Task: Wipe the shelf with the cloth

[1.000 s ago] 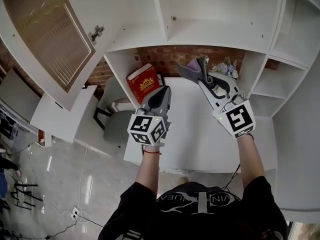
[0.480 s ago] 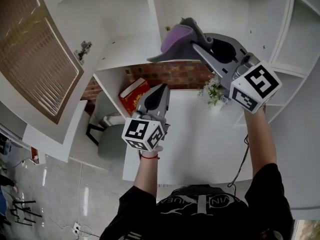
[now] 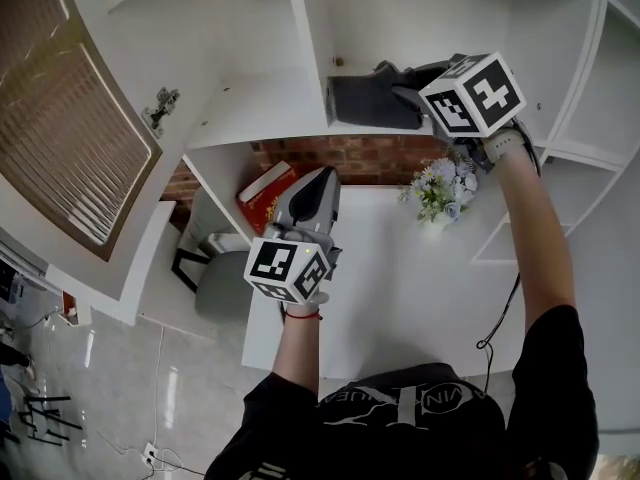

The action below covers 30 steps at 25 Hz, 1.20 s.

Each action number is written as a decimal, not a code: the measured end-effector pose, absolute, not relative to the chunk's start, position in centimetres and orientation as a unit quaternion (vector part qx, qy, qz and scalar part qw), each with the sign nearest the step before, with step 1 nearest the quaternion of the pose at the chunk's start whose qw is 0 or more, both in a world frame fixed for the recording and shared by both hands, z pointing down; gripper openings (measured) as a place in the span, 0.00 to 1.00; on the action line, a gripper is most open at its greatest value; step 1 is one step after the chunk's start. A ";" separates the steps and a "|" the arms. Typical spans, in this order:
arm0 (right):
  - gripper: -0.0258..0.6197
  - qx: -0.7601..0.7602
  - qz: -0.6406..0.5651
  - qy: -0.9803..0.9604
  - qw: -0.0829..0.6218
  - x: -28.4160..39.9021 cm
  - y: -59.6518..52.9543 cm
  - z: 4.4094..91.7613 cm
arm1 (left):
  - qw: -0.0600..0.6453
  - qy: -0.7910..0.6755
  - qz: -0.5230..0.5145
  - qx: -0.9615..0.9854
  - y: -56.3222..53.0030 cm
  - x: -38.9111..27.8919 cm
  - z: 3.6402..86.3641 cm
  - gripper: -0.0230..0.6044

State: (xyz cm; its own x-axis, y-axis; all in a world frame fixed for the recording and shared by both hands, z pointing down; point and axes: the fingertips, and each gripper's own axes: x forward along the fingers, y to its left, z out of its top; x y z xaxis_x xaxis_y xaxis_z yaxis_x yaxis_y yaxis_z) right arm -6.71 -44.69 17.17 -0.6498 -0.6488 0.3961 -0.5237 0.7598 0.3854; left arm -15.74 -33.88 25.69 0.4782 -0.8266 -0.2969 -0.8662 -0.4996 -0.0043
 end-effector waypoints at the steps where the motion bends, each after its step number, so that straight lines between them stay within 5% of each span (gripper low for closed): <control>1: 0.17 0.330 -0.135 -0.891 0.280 -6.6 -45.1 17.4 | 0.079 0.495 0.129 -0.856 -34.0 -15.6 25.6 0.05; 6: 0.36 0.351 -0.183 -0.870 0.293 -5.6 -46.6 16.9 | 0.092 0.494 0.116 -0.857 -34.1 -15.0 25.6 0.05; 10: 0.37 0.323 -0.239 -0.871 0.285 -5.2 -45.0 14.6 | 0.088 0.495 0.121 -0.856 -34.0 -15.1 25.8 0.05; 19: 0.08 0.185 -0.277 -0.843 0.422 -10.3 -42.8 20.8 | 0.087 0.486 0.123 -0.861 -34.0 -14.3 26.3 0.05; 30: 0.06 0.165 -0.301 -0.828 0.444 -13.8 -45.3 21.4 | 0.067 0.505 0.123 -0.852 -34.8 -16.0 27.5 0.06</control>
